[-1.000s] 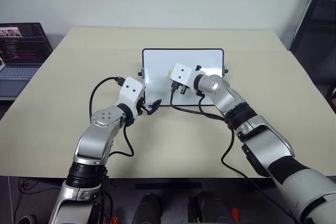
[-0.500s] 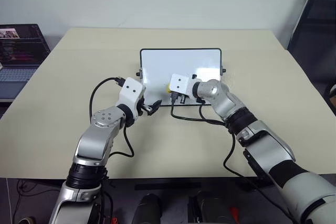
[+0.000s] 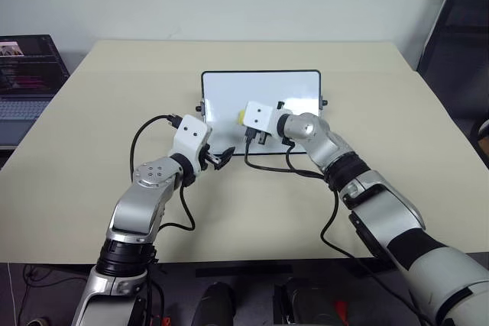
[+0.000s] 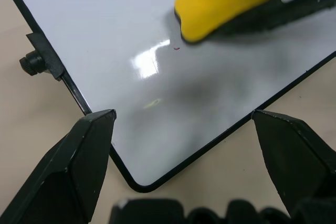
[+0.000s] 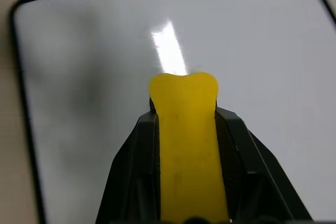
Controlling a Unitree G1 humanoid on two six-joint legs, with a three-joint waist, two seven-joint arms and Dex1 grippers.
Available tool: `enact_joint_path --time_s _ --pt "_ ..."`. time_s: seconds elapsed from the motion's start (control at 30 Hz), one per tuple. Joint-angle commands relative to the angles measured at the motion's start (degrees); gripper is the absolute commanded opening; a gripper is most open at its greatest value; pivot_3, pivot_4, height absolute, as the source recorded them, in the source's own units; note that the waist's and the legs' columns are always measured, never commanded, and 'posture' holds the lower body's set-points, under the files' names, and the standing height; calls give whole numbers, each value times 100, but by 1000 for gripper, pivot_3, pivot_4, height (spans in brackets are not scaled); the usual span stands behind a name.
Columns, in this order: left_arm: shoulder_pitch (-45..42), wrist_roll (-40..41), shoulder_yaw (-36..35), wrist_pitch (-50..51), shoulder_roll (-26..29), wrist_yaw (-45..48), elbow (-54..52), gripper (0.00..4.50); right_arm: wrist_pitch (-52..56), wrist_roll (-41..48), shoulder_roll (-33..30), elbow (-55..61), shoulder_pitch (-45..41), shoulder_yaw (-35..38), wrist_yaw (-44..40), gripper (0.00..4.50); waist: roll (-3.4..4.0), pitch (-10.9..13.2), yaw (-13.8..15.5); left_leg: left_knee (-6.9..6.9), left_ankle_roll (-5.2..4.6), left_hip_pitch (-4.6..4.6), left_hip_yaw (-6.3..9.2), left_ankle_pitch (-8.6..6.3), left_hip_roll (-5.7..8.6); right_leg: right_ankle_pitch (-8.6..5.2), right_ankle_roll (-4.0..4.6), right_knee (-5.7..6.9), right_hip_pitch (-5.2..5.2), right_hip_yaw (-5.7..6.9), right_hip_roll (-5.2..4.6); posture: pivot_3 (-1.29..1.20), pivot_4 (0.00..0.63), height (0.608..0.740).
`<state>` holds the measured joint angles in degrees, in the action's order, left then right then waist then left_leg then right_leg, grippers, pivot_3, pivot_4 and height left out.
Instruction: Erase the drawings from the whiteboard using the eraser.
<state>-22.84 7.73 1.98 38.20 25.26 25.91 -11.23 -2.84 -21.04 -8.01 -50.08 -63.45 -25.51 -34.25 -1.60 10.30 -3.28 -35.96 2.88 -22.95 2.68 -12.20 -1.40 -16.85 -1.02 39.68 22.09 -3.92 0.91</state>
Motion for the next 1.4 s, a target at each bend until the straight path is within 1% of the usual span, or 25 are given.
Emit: enact_joint_path --time_s 0.03,0.1,0.23,0.3,0.37,0.47,0.6,0.67,0.8,0.87,0.93,1.13,1.3,1.4 --pt "-13 0 -38 -155 18 10 -148 4500 150 -101 -77 99 131 -107 -310 1066 0 0 0 0 0 0 0 0 0 0 0 0 0 1 0 0 150 740" --pt "9 -4 -46 -194 29 19 -119 4500 121 -123 -55 119 121 -85 -214 1066 0 0 0 0 0 0 1 0 0 0 0 0 0 2 0 0 150 740" --pt "39 -13 -34 -264 34 29 -75 4500 -150 -174 108 -24 -193 175 891 1066 1 1 0 0 0 0 1 0 -2 0 1 1 1 -1 0 0 150 740" --pt "41 -14 -33 -275 34 28 -64 4500 -196 -155 161 -101 -276 202 1066 1066 1 3 0 0 0 -1 2 0 -2 0 1 2 3 -4 0 0 150 740" --pt "44 -21 -42 -281 36 16 -42 4500 -150 -158 208 -201 -317 137 960 1066 1 3 1 1 0 -6 2 0 -2 0 1 -2 5 -4 0 0 150 740" --pt "53 -27 -57 -275 47 3 -34 4500 66 -177 257 -199 -268 -25 430 1066 1 3 1 8 1 -9 1 -2 -1 0 1 -18 5 -2 0 0 150 740" --pt "35 -23 -64 -225 60 -2 -75 4500 319 -187 171 -93 -78 -150 -206 1066 1 3 1 12 3 -9 3 -3 -3 0 2 -21 5 -1 0 0 150 740" --pt "36 -21 -64 -207 63 -6 -97 4500 301 -211 160 -83 -75 -133 -178 1066 1 3 1 10 3 -8 5 -3 -2 0 1 -21 1 0 0 0 150 740" --pt "5 -21 -24 -167 49 -12 -128 4500 43 -204 278 -325 -423 166 804 1066 2 3 0 9 3 -6 5 -3 -3 0 1 -17 1 0 0 0 150 740" --pt "-5 -19 -18 -173 46 -7 -118 4500 -30 -174 264 -381 -482 227 1043 1066 2 4 0 6 3 -7 6 -2 -3 0 2 -13 3 -2 0 0 150 740" --pt "-5 -16 -21 -174 43 -8 -118 4500 -55 -147 243 -440 -491 246 1111 1066 2 4 4 6 3 -7 5 -2 -3 0 1 -14 3 -2 0 0 150 740" --pt "-8 -7 -10 -145 2 -35 -143 4500 90 -128 -47 -217 -196 212 634 1066 2 4 23 12 3 -14 8 -4 -1 0 2 -26 4 -1 -2 0 150 740" --pt "9 8 -33 -135 -13 -46 -147 4500 444 -69 -482 533 421 300 252 1066 1 3 61 8 3 -14 15 -3 3 0 1 -29 -4 0 -5 0 150 740" --pt "15 20 -36 -143 -14 -27 -140 4500 706 -26 -619 1021 722 355 178 1066 1 3 61 5 3 -8 16 -3 2 0 0 -27 -10 0 -5 0 150 740"
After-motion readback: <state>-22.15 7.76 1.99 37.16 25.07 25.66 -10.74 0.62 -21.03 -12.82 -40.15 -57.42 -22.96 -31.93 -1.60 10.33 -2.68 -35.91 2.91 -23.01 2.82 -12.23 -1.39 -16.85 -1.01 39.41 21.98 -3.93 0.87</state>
